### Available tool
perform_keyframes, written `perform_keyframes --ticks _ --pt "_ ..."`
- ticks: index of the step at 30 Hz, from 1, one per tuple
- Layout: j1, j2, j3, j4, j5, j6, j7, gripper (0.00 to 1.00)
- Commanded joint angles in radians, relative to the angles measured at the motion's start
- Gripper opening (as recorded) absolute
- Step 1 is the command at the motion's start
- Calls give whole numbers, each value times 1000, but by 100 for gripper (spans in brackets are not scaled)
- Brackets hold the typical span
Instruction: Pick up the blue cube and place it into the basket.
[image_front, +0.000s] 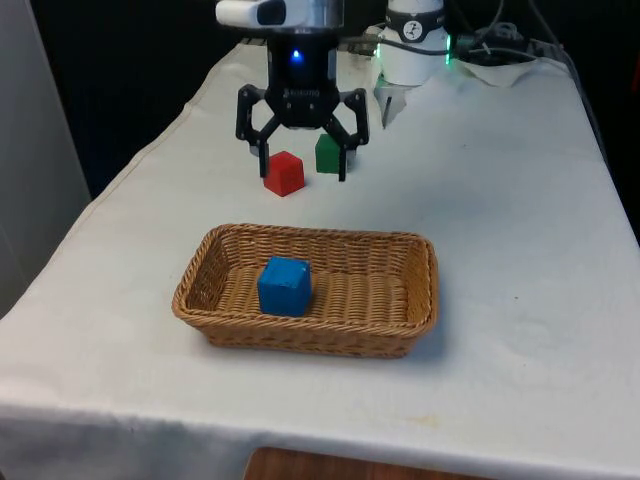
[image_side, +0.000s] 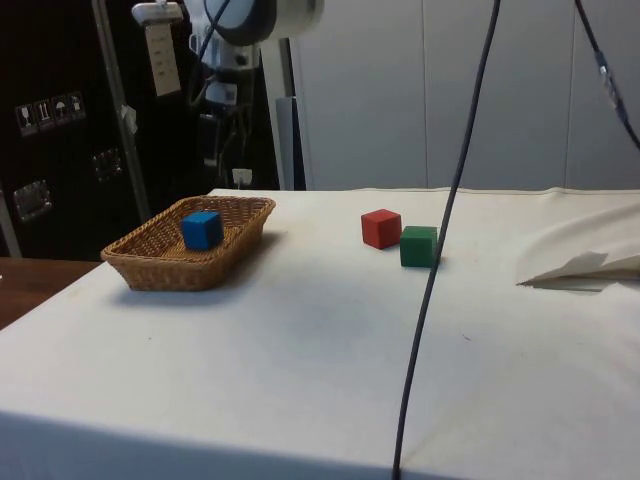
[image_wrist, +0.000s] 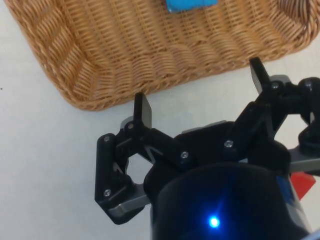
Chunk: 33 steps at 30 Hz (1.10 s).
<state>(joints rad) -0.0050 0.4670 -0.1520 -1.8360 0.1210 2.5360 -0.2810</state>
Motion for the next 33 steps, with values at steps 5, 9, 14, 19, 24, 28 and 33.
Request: perform_keyframes --ticks 5,9,14,19,24,28,33 --pt "2 -56 -1 -57 1 6 16 100" --pt "1 -95 -1 -96 1 6 25 100" --pt "1 -127 -2 -126 1 5 33 100" --pt "1 -174 -2 -171 1 4 44 100" --pt "1 -213 -3 -208 0 4 54 100" --pt "0 -227 -2 -220 0 0 54 100" --pt "1 -281 -4 -269 0 2 71 100"
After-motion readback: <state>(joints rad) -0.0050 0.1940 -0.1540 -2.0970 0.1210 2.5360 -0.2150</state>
